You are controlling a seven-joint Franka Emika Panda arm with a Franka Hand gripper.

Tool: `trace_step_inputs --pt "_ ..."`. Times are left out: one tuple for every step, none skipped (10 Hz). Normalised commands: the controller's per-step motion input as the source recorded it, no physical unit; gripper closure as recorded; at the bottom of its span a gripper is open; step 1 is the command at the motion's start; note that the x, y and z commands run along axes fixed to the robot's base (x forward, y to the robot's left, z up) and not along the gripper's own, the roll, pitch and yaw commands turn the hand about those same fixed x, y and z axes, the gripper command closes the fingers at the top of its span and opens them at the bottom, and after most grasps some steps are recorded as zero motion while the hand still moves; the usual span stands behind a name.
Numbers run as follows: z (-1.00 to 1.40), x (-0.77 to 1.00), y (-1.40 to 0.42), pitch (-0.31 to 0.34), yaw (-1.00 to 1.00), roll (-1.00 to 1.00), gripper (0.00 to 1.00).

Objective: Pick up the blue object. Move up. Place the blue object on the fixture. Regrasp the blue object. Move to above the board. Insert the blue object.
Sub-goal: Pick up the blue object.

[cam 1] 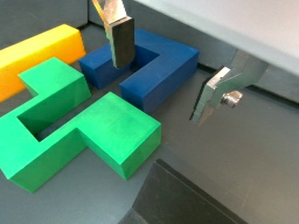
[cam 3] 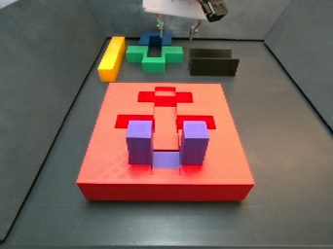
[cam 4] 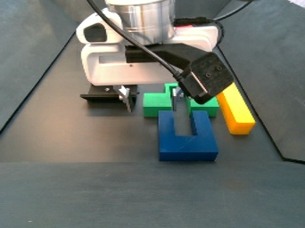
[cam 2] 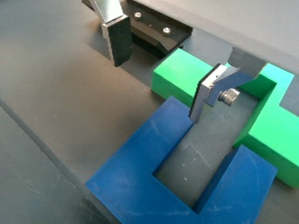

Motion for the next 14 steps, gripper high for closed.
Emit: trace_step_inputs --pt "-0.24 -0.16 0.08 0.0 0.0 -0.13 0.0" --pt "-0.24 -0.16 0.08 0.0 0.0 -0.13 0.0" --pt "-0.21 -0.13 0.07 0.0 0.0 -0.13 0.0" --pt "-0.2 -0.11 0.07 0.0 0.0 -0.13 0.0" --pt "-0.19 -0.11 0.07 0.0 0.0 -0.13 0.0" --pt "-0.18 -0.08 0.07 0.0 0.0 -0.14 0.0" --pt "-0.16 0.0 0.04 0.0 0.0 -0.14 0.0" --pt "-0.11 0.0 0.02 0.0 0.01 -0.14 0.0" --pt "-0.09 0.0 0.01 0.0 0.01 -0.11 0.0" --pt "-0.14 0.0 0.0 0.0 0.01 -0.11 0.0" --pt "-0.17 0.0 0.0 0.0 0.01 -0.1 0.0" --pt "-0.14 0.0 0.0 0.0 0.0 -0.08 0.0" --pt "-0.17 0.0 0.0 0.0 0.0 -0.08 0.0" --pt "0.03 0.0 0.0 0.02 0.0 0.0 0.0"
